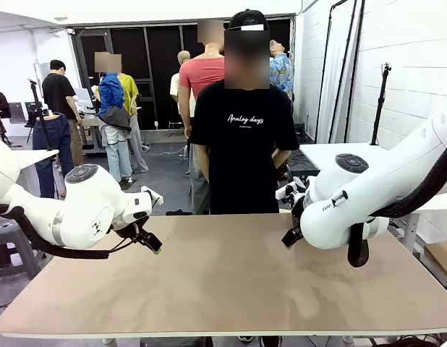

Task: Fold the training pants.
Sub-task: Grab both ends of the Training pants handed by a person.

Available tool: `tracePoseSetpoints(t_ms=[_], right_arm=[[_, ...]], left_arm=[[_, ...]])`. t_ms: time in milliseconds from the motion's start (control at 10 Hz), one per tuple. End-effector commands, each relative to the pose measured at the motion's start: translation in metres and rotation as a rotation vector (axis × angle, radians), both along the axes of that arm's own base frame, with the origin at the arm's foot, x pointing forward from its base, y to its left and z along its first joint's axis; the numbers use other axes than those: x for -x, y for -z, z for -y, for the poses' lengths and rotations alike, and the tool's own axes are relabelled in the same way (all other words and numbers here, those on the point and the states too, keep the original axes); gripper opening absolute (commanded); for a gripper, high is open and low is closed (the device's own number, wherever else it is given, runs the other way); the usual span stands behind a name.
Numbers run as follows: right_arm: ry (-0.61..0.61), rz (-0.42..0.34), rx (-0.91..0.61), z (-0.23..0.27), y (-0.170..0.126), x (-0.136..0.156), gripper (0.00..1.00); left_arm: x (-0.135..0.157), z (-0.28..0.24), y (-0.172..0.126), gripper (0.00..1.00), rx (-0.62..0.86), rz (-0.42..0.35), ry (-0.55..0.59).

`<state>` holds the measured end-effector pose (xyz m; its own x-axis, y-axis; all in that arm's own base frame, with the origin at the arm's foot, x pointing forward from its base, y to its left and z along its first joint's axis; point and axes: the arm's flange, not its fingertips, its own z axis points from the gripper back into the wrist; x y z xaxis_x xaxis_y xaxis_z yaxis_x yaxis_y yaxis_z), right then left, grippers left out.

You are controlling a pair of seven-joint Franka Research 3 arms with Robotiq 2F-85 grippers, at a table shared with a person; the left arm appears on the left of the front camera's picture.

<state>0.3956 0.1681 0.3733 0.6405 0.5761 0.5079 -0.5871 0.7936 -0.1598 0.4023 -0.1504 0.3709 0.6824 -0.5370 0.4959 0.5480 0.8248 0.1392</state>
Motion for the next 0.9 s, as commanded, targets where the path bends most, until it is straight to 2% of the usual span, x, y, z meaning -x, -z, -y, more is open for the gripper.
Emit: tracePoseSetpoints(t_ms=[0,800], right_arm=[[0.0,0.0,0.0,0.0,0.0,0.0,1.0],[0.0,0.0,0.0,0.0,0.0,0.0,1.0]], left_arm=[[0.0,0.0,-0.0001,1.0,0.0,0.0,0.0],[0.0,0.0,-0.0001,1.0,0.0,0.0,0.0]])
